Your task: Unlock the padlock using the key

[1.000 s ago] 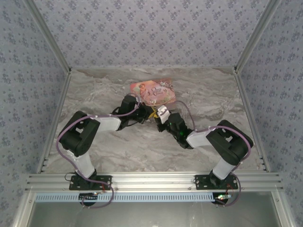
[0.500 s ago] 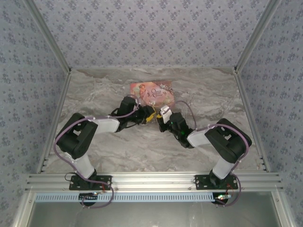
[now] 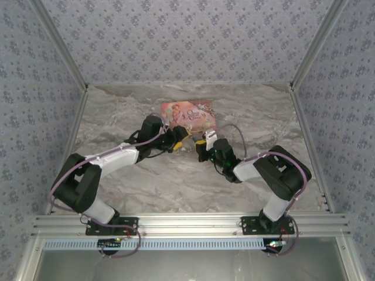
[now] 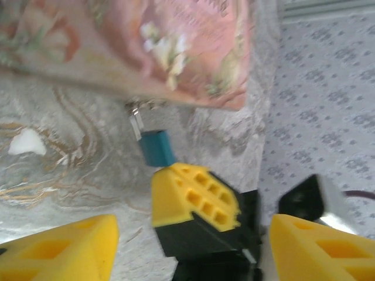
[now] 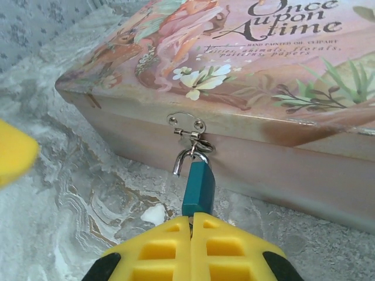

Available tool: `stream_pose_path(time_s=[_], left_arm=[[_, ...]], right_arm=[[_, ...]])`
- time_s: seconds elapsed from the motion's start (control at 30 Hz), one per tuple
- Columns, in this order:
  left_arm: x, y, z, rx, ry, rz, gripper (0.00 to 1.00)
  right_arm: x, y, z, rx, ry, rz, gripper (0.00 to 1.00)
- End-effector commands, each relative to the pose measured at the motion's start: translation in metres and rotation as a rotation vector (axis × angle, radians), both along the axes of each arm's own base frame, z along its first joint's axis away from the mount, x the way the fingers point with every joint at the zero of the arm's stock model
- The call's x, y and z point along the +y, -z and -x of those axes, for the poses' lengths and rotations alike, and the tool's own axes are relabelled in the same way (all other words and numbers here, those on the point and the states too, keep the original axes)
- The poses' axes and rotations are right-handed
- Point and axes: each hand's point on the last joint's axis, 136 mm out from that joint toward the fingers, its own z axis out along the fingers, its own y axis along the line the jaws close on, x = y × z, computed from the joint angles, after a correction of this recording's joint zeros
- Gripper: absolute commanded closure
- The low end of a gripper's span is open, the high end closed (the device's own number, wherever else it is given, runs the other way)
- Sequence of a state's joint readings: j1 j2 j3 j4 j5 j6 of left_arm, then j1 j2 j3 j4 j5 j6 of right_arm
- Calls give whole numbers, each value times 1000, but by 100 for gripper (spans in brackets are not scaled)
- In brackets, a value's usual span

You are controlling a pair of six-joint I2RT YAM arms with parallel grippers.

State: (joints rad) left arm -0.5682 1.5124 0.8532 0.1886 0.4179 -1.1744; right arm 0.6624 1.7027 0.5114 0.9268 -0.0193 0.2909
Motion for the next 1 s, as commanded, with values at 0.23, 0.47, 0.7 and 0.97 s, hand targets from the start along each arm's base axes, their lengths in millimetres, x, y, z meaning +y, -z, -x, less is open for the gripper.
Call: stream_pose_path(time_s=[0.23,0.47,0.7,0.97], left_arm=[[38,-69,-33,-254,-59,-58,22],[72,-79,-40,-324,-140,-111,19],[86,-74,-39,-310,-162,-144,19],[96,-61,-38,-275,-173,-174,18]], right_arm=[[-14,21,5,257,104,-243,100],[-27,48,12,487,188,-390,100],[-32,73,26,617,230,-457,100],[-47,82,27,643,277,-444,81]])
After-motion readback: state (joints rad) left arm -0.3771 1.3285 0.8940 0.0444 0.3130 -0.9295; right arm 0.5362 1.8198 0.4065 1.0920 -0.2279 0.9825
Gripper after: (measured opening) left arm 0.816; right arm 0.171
